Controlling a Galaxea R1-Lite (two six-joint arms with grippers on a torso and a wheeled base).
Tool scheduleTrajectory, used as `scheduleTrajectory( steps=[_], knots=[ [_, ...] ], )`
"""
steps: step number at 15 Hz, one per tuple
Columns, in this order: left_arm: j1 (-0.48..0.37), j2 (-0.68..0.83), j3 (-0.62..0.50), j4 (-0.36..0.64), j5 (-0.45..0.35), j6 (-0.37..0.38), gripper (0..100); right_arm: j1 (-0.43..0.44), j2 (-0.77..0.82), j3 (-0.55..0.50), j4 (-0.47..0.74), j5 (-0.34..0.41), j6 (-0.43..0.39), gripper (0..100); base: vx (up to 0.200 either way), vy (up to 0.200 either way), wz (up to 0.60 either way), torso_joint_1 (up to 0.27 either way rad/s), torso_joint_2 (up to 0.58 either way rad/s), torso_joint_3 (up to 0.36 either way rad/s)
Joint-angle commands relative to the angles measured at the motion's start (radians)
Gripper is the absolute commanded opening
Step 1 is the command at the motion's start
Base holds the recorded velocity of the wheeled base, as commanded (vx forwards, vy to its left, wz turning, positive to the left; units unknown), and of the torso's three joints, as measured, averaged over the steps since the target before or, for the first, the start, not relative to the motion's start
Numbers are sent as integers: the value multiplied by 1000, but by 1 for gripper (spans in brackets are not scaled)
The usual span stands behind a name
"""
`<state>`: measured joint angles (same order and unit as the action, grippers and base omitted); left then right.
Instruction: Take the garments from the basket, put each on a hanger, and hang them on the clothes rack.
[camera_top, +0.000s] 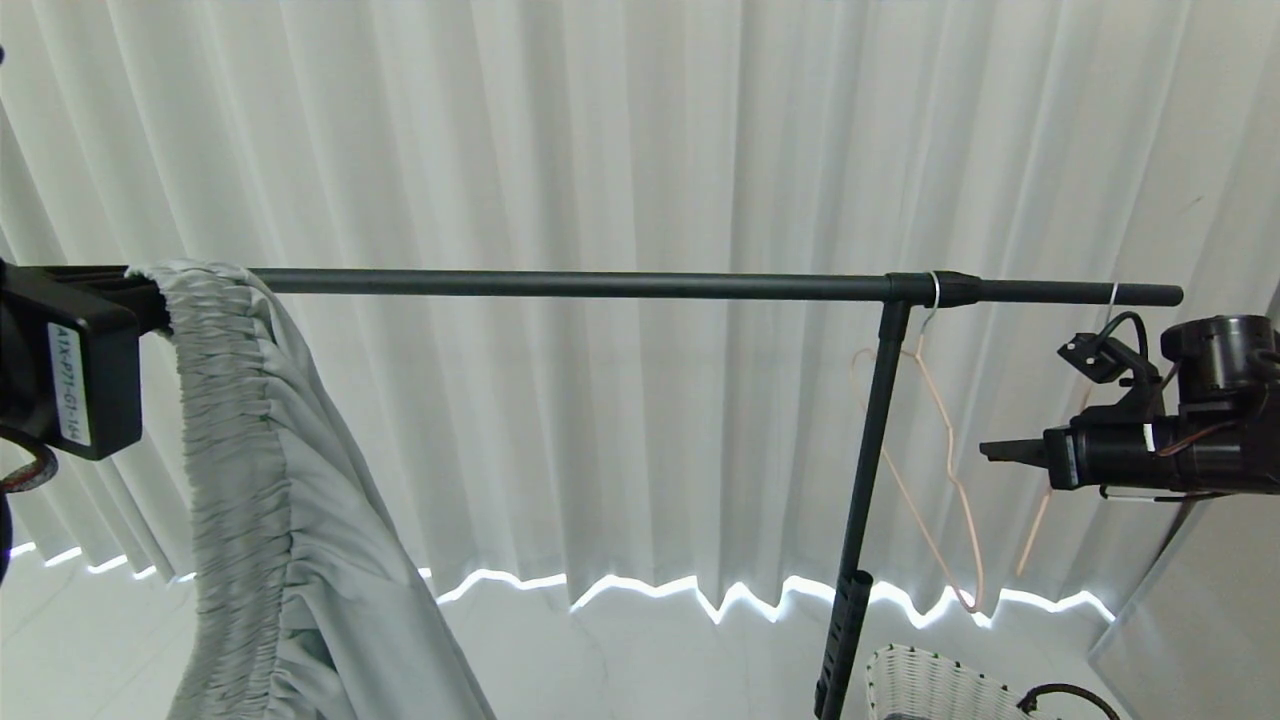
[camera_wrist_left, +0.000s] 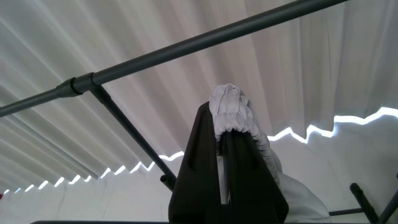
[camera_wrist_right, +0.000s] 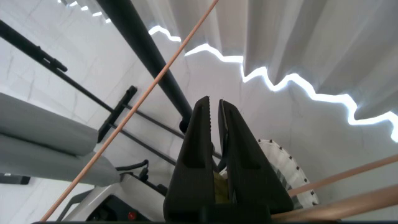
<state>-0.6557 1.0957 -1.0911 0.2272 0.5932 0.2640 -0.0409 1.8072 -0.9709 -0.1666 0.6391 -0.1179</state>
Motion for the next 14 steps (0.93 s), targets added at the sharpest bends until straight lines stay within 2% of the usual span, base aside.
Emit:
scheduleTrajectory(
  steps=[1, 5, 13, 14],
  knots=[
    [1, -2, -1, 0, 0, 0, 0, -1, 4, -12, 1, 1, 0, 0, 0, 0, 0, 0, 0, 0],
    [1, -25, 5, 0, 0, 3, 0, -1, 47, -66, 2, 2, 6, 0, 0, 0, 0, 0, 0, 0],
    [-1, -31, 5, 0, 2, 3, 0, -1, 49, -63, 6, 2, 7, 0, 0, 0, 0, 0, 0, 0],
    [-1, -31, 3, 0, 2, 3, 0, -1, 49, -63, 4, 1, 7, 100, 0, 0, 0, 0, 0, 0]
  ],
)
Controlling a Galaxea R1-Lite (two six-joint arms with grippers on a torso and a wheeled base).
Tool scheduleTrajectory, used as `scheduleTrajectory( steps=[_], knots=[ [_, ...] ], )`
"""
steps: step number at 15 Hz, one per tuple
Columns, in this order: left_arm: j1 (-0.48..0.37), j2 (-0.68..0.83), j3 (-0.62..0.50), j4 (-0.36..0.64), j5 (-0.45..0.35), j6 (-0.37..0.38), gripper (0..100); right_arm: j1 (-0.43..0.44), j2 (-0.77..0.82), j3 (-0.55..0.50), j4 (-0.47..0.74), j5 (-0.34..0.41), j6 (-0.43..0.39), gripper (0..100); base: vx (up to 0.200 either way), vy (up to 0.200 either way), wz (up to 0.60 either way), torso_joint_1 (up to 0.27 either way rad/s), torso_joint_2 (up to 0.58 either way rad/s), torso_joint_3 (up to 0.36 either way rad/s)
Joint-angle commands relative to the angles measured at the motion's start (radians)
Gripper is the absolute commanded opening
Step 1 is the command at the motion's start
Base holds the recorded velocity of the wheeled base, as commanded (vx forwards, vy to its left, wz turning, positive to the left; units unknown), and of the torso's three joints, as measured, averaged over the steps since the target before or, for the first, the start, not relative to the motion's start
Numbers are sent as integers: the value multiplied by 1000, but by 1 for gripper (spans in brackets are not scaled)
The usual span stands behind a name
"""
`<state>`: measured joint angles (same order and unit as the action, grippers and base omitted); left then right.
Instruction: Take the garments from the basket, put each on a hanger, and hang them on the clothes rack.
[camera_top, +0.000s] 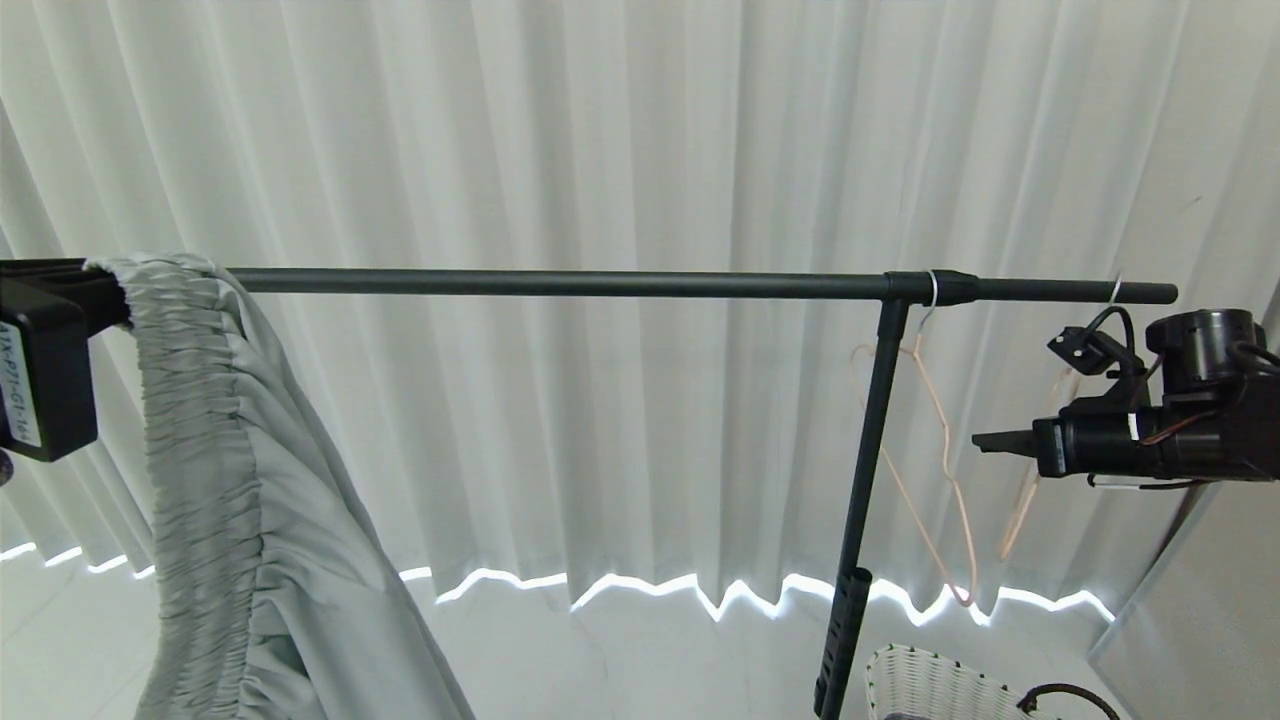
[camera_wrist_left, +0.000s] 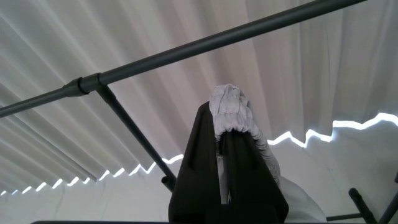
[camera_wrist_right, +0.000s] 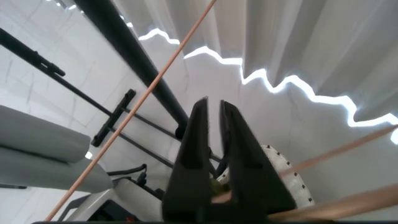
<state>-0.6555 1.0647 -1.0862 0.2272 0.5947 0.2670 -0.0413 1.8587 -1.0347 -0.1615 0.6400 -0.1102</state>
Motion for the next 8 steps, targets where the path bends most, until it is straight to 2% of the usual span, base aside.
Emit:
scheduleTrajectory(
  steps=[1, 8],
  knots=[
    [1, 0, -1, 0, 1, 0, 0, 0, -3, 1, -1, 1, 0, 100, 0, 0, 0, 0, 0, 0],
    [1, -5, -3, 0, 1, 0, 0, -3, -16, -2, -4, -3, 0, 100, 0, 0, 0, 0, 0, 0]
  ],
)
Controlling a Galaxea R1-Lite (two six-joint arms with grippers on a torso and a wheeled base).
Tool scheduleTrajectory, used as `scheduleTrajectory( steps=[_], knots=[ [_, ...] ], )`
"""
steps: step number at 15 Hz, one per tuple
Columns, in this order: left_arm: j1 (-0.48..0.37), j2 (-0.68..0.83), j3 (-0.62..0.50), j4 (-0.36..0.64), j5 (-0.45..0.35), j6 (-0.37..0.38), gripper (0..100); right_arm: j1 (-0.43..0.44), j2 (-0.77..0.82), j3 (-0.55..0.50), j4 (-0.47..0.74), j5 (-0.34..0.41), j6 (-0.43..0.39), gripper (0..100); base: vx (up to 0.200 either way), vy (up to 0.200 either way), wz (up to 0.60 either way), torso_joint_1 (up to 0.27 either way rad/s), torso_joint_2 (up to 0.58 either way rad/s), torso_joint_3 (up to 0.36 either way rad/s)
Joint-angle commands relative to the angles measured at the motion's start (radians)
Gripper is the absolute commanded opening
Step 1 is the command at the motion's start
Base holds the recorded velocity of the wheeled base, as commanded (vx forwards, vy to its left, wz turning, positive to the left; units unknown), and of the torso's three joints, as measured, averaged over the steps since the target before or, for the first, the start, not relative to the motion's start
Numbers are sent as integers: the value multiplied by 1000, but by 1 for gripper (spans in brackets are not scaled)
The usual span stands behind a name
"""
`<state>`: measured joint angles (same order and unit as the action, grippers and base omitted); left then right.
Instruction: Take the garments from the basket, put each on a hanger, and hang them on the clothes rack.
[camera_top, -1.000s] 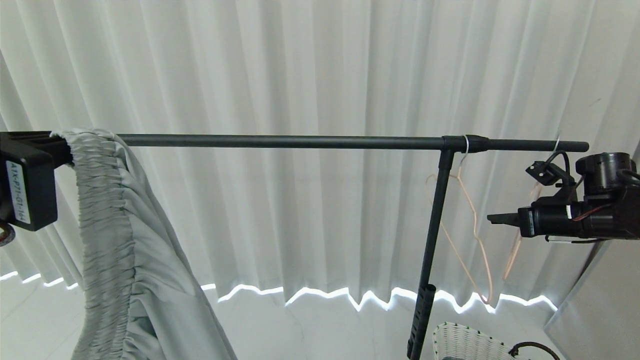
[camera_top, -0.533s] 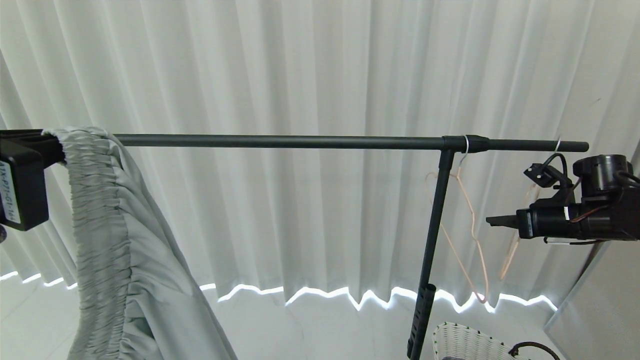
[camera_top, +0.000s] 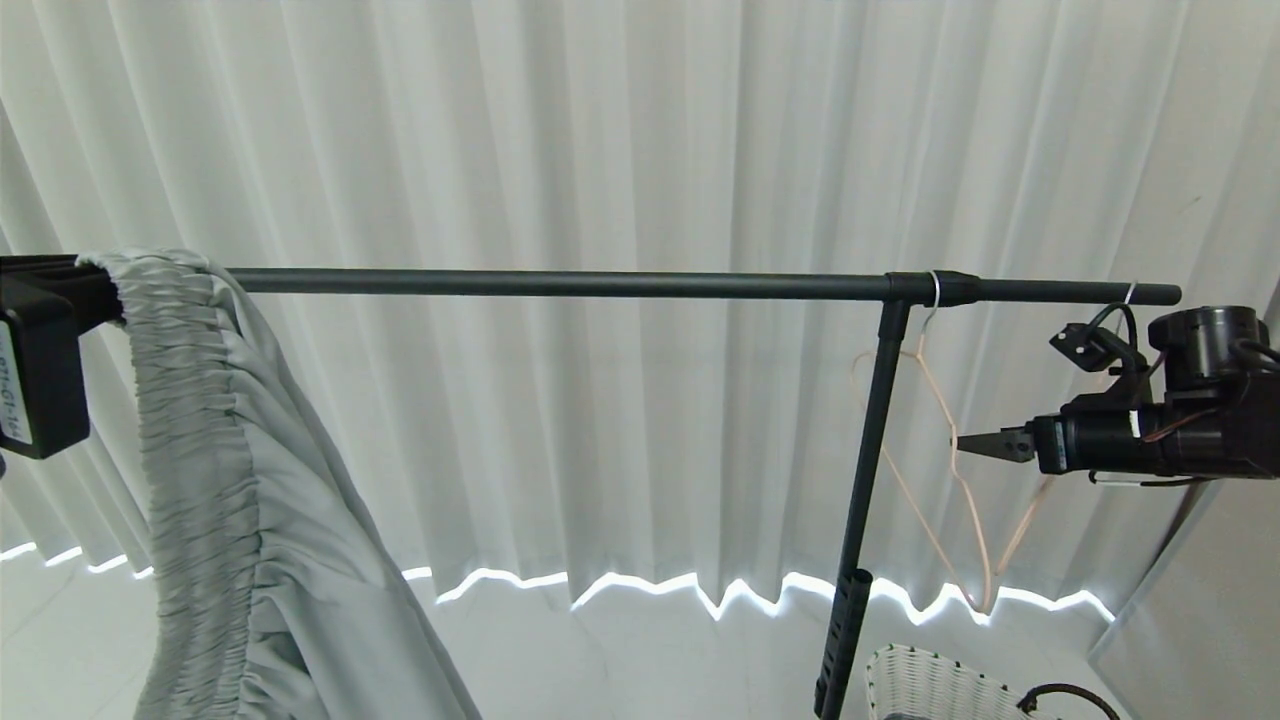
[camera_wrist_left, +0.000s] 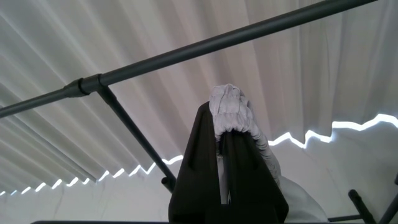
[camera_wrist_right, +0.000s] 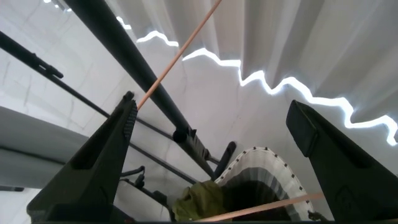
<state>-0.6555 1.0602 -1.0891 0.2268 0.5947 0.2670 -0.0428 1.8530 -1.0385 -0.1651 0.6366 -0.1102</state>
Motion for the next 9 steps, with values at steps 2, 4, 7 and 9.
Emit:
scheduleTrajectory(
  steps=[2, 4, 7, 9],
  knots=[
    [1, 0, -3, 0, 1, 0, 0, -6, -31, 12, -1, 0, 0, 100, 0, 0, 0, 0, 0, 0],
    [1, -2, -3, 0, 1, 0, 0, -14, -40, 17, -2, 0, 0, 100, 0, 0, 0, 0, 0, 0],
    [1, -13, 0, 0, 1, 0, 0, -35, -74, 20, -2, -8, -2, 100, 0, 0, 0, 0, 0, 0],
    [1, -14, 3, 0, 1, 0, 0, -49, -107, 41, 1, -23, -2, 100, 0, 0, 0, 0, 0, 0]
  ],
)
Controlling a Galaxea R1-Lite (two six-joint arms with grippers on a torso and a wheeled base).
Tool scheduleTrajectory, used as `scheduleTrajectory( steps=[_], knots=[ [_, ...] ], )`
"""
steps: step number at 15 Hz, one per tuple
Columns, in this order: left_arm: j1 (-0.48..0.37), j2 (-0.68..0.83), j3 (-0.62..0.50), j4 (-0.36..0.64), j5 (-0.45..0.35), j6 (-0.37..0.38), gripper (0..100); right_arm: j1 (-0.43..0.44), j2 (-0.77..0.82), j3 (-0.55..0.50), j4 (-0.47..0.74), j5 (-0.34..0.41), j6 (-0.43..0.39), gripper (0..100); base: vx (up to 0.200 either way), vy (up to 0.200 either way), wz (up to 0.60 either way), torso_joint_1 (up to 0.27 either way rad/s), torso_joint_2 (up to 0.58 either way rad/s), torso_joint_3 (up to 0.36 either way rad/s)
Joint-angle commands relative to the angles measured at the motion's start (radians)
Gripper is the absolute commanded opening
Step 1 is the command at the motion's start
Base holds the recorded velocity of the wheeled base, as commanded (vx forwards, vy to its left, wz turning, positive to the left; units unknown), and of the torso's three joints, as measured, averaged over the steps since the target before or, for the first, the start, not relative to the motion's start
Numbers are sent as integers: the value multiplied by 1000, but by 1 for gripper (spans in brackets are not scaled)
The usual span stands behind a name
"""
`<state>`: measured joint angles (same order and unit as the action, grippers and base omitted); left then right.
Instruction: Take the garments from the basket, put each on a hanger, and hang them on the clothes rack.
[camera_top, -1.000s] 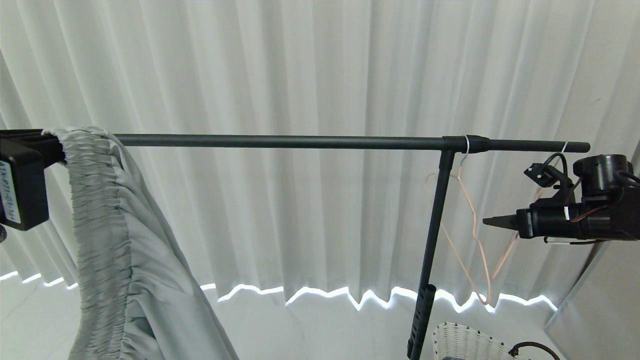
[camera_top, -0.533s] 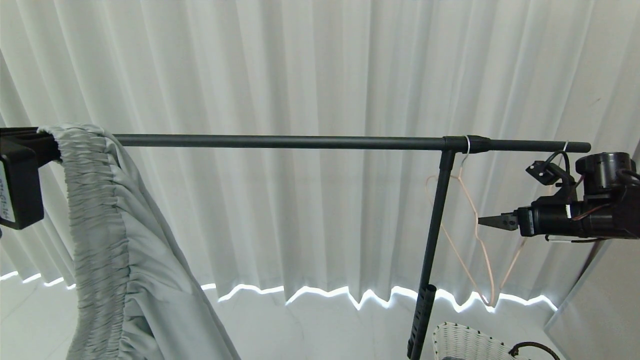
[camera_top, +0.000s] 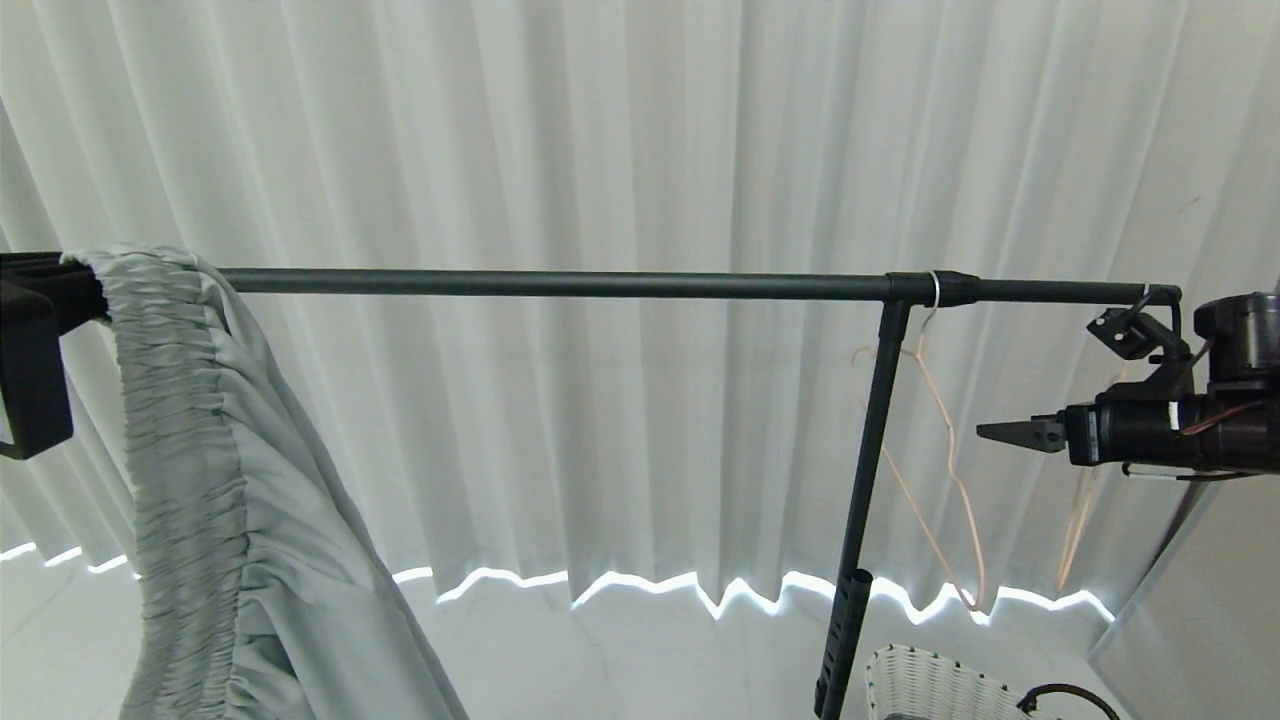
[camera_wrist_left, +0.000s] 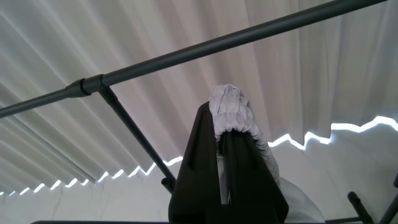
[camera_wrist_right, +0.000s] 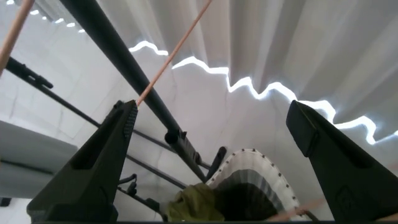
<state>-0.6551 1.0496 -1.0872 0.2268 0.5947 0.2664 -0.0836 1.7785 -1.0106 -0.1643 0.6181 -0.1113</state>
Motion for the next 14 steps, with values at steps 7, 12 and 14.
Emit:
scheduleTrajectory(
  steps=[7, 12, 14],
  knots=[
    [0, -2, 1, 0, -1, -1, 0, -33, -87, 78, -1, -118, -4, 100, 0, 0, 0, 0, 0, 0],
    [-1, -2, 1, 0, -1, -3, 0, -21, -80, 67, -23, -74, -8, 100, 0, 0, 0, 0, 0, 0],
    [-1, -2, 1, 0, -1, -4, 0, -21, -36, 38, -46, -57, -8, 100, 0, 0, 0, 0, 0, 0]
  ],
)
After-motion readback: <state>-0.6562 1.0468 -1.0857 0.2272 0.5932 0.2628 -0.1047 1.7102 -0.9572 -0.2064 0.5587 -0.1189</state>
